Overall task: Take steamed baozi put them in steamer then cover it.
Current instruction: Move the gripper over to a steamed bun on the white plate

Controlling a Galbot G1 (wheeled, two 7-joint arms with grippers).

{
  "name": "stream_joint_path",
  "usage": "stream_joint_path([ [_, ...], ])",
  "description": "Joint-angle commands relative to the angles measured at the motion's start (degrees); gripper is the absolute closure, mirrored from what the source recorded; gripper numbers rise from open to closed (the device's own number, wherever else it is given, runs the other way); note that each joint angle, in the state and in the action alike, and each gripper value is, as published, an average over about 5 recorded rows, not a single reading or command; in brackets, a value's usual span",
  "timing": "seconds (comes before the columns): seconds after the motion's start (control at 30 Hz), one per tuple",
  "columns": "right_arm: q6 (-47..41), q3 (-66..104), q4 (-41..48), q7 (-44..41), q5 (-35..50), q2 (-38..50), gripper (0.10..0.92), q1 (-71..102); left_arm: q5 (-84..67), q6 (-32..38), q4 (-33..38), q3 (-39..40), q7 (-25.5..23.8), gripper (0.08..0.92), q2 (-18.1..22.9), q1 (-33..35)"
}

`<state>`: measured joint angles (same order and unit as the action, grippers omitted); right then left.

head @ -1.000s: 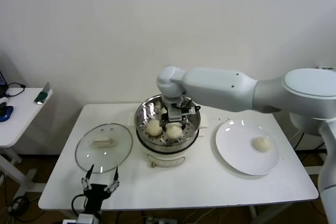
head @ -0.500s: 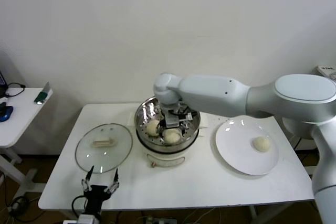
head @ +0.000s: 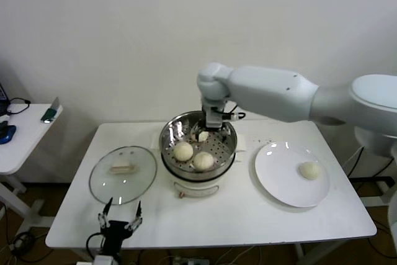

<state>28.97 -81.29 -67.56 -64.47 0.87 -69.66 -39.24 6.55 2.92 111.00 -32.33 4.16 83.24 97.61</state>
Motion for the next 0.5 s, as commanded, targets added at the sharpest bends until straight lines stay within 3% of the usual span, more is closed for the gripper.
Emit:
stream_joint_path([
  [0.03,-22.17,-10.5,-1.71,10.8,20.36,17.22,0.203,-7.83,0.02,-0.06,0.11,0.15,-0.02,0.177,-0.35,-0.28],
  [0.23,-33.83,-8.02,-0.84,6.89,23.55,27.33,0.203,-3.35,-0.25,0.0,0.18,0.15,-0.1,0.177,-0.26,-0.12],
  [0.5,-35.28,4.94,3.23,4.27,12.54,35.13,0.203,15.12,-1.18,-0.59,1.27,-0.74,-0.14,0.177,0.48,-0.15],
])
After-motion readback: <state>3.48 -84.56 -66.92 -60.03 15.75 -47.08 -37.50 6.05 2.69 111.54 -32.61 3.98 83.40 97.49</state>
